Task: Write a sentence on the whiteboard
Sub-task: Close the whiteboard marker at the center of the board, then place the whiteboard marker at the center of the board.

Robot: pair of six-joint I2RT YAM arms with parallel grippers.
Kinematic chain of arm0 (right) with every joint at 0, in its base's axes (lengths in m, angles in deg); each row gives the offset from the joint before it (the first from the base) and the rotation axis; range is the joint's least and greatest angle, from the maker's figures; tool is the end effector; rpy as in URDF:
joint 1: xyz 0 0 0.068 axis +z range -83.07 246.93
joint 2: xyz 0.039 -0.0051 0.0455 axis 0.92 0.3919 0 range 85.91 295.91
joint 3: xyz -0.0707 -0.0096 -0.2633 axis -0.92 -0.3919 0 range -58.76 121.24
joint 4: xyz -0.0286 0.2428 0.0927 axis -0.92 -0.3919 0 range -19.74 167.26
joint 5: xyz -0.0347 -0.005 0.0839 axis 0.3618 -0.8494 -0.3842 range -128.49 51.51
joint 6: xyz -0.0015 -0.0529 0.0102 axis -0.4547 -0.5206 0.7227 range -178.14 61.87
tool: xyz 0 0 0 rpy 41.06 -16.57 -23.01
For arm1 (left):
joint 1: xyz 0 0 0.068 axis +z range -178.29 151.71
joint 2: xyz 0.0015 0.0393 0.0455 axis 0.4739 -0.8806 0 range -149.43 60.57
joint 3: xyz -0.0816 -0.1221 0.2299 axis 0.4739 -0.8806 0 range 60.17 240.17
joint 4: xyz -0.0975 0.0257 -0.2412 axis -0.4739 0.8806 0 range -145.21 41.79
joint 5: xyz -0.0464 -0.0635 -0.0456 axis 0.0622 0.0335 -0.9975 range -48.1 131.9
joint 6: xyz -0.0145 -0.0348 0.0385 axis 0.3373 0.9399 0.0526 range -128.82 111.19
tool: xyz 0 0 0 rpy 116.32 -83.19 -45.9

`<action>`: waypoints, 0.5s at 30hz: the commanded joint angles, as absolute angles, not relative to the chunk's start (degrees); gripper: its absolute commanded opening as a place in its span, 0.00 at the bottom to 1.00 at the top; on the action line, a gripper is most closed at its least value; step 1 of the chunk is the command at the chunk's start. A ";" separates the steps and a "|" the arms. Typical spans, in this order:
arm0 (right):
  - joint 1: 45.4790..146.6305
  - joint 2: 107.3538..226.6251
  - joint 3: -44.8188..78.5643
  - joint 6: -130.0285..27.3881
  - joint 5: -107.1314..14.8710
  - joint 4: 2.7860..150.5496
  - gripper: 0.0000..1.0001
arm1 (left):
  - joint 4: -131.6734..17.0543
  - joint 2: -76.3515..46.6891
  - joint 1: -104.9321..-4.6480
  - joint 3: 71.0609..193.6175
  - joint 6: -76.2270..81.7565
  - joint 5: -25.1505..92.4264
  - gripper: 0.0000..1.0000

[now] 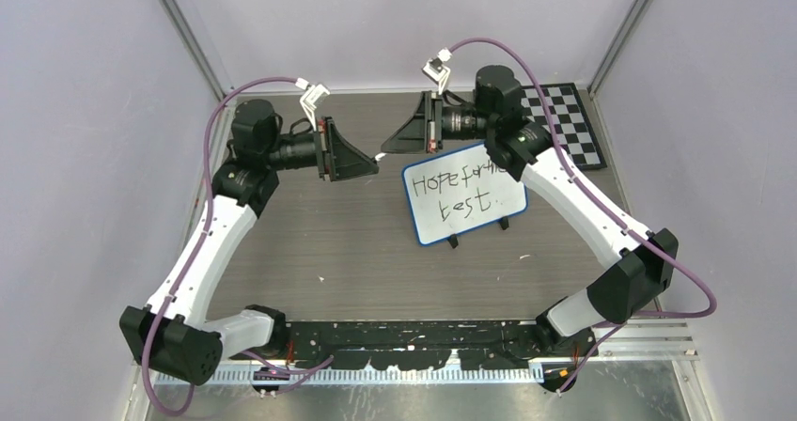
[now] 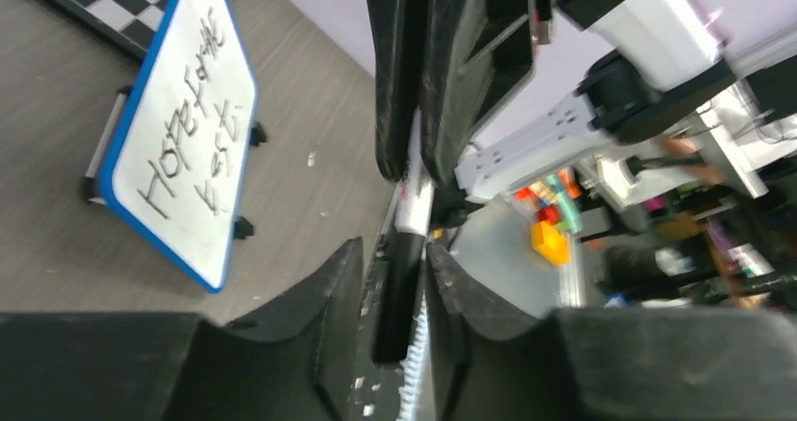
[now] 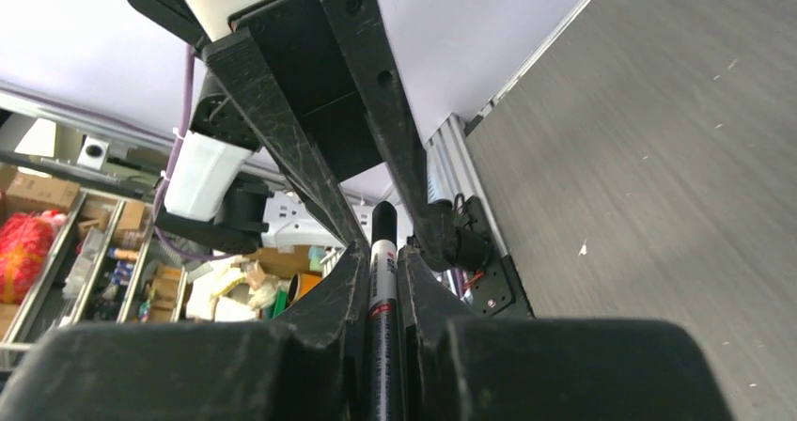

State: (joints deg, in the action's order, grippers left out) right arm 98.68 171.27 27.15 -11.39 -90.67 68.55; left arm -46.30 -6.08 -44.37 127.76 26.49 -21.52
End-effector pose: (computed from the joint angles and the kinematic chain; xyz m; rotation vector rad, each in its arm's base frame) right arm 0.2725 0.2018 0.4255 -0.5379 1.9390 1.7183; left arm 0.2297 -0.0994 0.4074 0.6089 1.8050 -1.5670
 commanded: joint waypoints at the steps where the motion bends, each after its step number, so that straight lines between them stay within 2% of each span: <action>1: 101.04 170.22 27.86 -11.14 -90.31 70.88 0.00 | -34.30 -4.44 -46.88 132.76 14.41 -15.05 0.39; 6: 98.10 168.20 27.12 -13.45 -90.23 68.13 0.00 | -23.19 -4.23 -45.82 137.35 3.10 -14.39 0.59; 15: 97.27 165.64 26.06 -20.44 -90.70 59.85 0.00 | -4.47 -8.20 -44.20 149.67 -15.56 -14.58 0.66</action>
State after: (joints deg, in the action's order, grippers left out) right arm 96.93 169.09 26.29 -15.85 -90.15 63.46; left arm -14.21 -7.19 -44.50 144.81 -3.49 -14.46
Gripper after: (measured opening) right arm 0.175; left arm 0.650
